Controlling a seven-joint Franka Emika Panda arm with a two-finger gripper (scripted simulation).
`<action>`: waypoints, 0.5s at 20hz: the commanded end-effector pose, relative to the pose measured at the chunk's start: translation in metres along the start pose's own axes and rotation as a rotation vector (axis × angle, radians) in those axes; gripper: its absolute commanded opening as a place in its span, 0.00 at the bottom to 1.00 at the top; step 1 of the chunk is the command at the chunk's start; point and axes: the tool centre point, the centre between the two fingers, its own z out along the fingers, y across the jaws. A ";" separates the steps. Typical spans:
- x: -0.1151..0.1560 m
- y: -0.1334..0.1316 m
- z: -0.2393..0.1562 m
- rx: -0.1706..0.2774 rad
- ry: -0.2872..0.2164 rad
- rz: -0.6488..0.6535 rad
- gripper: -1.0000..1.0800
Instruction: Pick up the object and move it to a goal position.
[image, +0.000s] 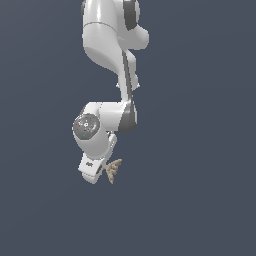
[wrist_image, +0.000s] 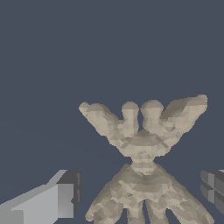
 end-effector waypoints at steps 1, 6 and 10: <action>-0.003 0.003 0.003 0.002 0.002 -0.039 1.00; -0.008 0.008 0.008 0.005 0.005 -0.087 1.00; -0.010 0.009 0.009 0.006 0.006 -0.105 1.00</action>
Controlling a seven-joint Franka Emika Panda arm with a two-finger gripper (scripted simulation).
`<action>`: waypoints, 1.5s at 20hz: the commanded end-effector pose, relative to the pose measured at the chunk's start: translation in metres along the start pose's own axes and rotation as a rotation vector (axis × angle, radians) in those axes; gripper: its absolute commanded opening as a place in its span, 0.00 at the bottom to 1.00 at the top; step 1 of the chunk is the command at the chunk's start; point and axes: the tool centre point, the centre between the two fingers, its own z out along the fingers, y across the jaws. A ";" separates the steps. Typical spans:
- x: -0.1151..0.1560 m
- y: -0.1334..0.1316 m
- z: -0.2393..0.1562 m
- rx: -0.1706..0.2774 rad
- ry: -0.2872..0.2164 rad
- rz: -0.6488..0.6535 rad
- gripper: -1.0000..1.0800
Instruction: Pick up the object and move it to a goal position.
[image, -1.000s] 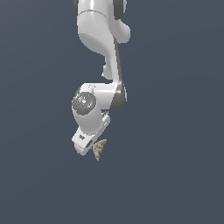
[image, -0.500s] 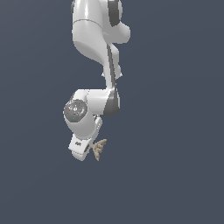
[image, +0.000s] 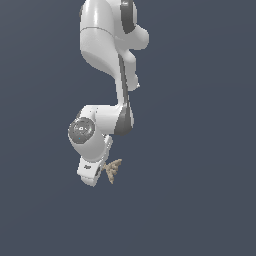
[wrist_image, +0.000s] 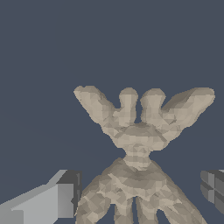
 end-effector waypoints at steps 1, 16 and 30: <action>-0.001 0.001 0.001 0.000 0.001 -0.009 1.00; -0.001 0.000 0.031 0.000 0.001 -0.010 0.00; 0.010 -0.004 0.024 -0.001 0.001 -0.011 0.00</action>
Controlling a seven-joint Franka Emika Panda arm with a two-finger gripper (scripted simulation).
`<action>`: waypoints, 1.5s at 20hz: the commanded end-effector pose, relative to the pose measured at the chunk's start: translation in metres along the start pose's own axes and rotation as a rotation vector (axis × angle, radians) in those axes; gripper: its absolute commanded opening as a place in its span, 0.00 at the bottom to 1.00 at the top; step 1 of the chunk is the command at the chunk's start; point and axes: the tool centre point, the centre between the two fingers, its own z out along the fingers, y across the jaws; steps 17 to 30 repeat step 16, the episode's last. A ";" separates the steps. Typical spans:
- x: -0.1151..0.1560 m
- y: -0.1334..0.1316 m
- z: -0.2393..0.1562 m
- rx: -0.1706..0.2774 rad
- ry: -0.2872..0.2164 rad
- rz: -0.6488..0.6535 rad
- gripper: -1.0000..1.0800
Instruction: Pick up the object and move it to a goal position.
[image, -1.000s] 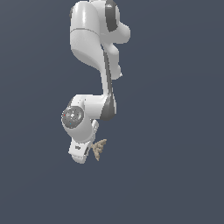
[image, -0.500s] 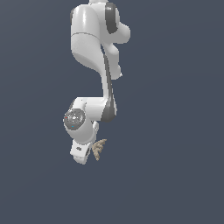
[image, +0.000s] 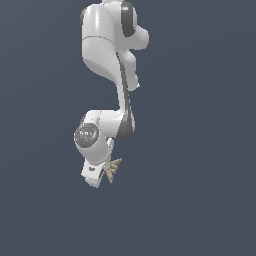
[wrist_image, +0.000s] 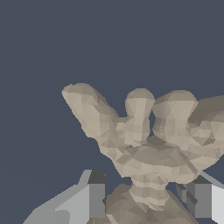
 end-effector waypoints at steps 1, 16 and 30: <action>0.010 -0.003 -0.005 -0.001 0.000 -0.002 0.00; 0.094 -0.033 -0.053 0.001 0.000 -0.001 0.00; 0.094 -0.033 -0.053 0.001 0.000 -0.001 0.00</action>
